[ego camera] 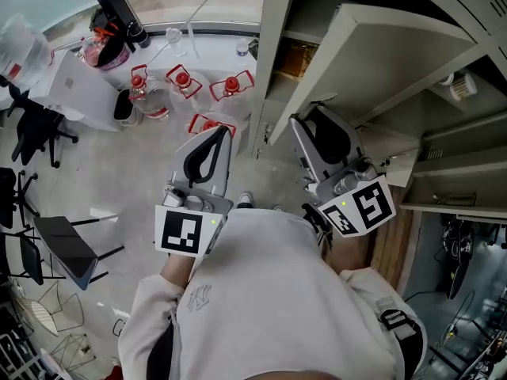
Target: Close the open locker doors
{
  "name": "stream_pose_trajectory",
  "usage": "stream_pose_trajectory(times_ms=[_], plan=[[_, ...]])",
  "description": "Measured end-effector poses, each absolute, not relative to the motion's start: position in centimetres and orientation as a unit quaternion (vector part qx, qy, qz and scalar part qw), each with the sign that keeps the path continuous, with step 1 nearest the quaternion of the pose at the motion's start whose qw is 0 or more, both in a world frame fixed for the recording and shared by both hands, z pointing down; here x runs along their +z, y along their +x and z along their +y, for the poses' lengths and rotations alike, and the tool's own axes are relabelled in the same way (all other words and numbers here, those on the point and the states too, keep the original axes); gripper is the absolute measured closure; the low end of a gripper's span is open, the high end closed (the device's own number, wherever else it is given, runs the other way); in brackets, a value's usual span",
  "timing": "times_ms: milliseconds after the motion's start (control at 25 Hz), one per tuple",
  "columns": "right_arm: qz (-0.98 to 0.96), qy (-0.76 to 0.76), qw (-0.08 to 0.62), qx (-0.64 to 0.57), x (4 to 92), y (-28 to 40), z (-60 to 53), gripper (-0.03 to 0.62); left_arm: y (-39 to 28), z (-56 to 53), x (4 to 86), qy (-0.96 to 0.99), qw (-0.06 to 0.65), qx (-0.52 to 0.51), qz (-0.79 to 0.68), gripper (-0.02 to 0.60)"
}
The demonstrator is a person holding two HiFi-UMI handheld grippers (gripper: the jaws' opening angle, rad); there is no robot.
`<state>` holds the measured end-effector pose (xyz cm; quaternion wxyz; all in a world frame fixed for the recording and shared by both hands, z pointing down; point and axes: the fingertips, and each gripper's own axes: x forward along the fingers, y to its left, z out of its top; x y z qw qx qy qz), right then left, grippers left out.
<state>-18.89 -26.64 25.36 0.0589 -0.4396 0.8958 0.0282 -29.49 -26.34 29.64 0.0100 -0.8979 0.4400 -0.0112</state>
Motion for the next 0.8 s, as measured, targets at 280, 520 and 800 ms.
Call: stream_pose_trajectory(times_ms=[280, 520, 800], plan=[[0.876, -0.477, 0.058, 0.037, 25.4, -19.5, -29.8, 0.497, -30.7, -27.0, 29.6, -0.900, 0.008, -0.005, 0.436, 0.574], [0.858, -0.509, 0.044, 0.044, 25.7, -18.9, -33.0, 0.497, -31.2, -27.5, 29.5, -0.902, 0.012, 0.000, 0.433, 0.574], [0.849, -0.525, 0.037, 0.046, 26.2, -18.4, -35.4, 0.497, -32.0, -28.0, 29.5, -0.899, 0.017, 0.004, 0.437, 0.574]])
